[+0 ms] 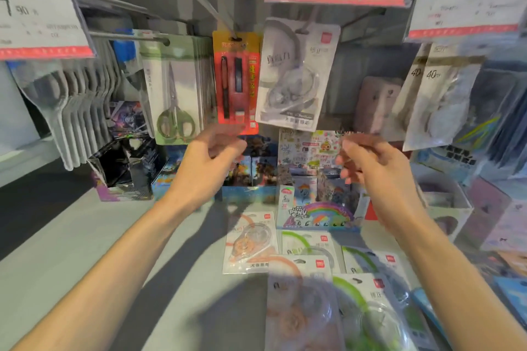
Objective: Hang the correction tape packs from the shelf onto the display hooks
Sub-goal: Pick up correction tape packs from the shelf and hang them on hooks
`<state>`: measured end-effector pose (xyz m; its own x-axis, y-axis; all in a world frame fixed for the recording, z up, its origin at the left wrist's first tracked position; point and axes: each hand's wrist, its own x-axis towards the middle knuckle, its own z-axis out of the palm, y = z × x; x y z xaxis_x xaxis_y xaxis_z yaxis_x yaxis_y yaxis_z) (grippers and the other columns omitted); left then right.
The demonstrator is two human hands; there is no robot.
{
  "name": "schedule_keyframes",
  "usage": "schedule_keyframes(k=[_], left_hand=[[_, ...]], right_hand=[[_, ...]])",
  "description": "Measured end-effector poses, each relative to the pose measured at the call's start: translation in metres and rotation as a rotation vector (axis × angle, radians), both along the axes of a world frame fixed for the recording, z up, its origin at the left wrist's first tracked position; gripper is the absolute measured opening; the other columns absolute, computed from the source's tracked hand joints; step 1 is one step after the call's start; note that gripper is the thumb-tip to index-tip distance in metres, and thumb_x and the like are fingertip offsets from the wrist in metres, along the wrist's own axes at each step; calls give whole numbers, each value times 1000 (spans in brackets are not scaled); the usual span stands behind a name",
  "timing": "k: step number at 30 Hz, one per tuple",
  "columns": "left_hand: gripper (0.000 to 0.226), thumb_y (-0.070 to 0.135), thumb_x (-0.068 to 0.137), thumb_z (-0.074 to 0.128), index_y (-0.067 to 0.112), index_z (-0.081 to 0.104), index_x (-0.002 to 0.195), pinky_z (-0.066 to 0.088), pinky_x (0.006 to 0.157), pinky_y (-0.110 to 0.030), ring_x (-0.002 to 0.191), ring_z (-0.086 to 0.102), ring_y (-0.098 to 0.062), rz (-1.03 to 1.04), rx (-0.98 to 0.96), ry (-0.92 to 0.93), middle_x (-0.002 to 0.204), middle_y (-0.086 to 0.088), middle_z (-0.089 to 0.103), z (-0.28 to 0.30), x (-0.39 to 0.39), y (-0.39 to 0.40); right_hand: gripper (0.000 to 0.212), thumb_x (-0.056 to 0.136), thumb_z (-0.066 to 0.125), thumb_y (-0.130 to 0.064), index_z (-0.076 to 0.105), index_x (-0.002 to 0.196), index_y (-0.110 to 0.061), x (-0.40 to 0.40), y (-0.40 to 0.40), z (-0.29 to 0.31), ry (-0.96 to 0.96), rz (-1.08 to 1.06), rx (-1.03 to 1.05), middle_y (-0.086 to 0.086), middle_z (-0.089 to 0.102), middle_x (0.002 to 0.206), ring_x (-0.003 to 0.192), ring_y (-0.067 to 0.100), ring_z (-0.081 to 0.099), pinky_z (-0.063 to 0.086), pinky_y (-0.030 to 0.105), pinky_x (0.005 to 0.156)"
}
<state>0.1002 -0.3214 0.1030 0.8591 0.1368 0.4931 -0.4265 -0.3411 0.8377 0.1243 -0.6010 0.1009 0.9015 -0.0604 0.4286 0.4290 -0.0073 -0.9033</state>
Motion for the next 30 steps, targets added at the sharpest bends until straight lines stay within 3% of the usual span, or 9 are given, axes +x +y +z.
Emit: schedule_keyframes(k=[2, 6, 9, 12, 19, 24, 30], left_hand=[[18, 26, 94, 69, 33, 65, 110, 55, 82, -34, 96, 71, -17, 7, 74, 61, 100, 9, 75, -25, -1, 0], [26, 26, 92, 74, 28, 63, 115, 47, 77, -26, 85, 66, -10, 14, 318, 220, 98, 13, 68, -81, 2, -5], [55, 49, 87, 75, 22, 59, 133, 46, 91, -29, 103, 59, -15, 32, 620, 356, 115, 3, 58, -108, 8, -6], [70, 65, 80, 71, 24, 58, 135, 43, 105, -33, 121, 50, -18, 14, 780, 479, 121, 1, 52, -121, 12, -9], [71, 70, 73, 67, 30, 61, 132, 46, 100, -37, 116, 52, -16, 26, 859, 510, 118, 7, 52, -126, 17, -12], [52, 69, 70, 61, 34, 69, 108, 51, 86, -36, 97, 58, -16, 66, 839, 462, 102, 10, 55, -119, 12, 0], [82, 74, 65, 56, 29, 62, 133, 47, 99, -32, 110, 55, -11, 183, 685, 360, 121, 14, 52, -96, 5, 26]], right_hand=[[7, 97, 70, -22, 76, 94, -23, -7, 1, -19, 67, 41, -20, 1, 73, 70, 54, 9, 60, 50, 17, 51], [8, 99, 66, -14, 72, 96, -11, -18, 3, -51, 183, 90, -51, 2, 70, 63, 48, 10, 56, 48, 18, 49], [11, 101, 61, -6, 71, 99, -2, -22, 5, -69, 269, 114, -77, 3, 69, 61, 49, 13, 53, 48, 20, 49], [12, 102, 59, -2, 70, 101, 1, -25, 10, -80, 337, 139, -110, 4, 68, 62, 50, 13, 54, 48, 20, 50], [12, 101, 59, -1, 69, 97, -7, -26, 18, -92, 405, 168, -161, 4, 72, 67, 52, 13, 59, 51, 25, 52], [10, 100, 62, -4, 70, 98, -8, -20, 30, -93, 419, 184, -235, 5, 73, 72, 55, 10, 62, 50, 22, 51], [12, 99, 67, -15, 68, 111, -14, -11, 59, -88, 413, 233, -271, 18, 72, 86, 70, 10, 69, 57, 25, 64]])
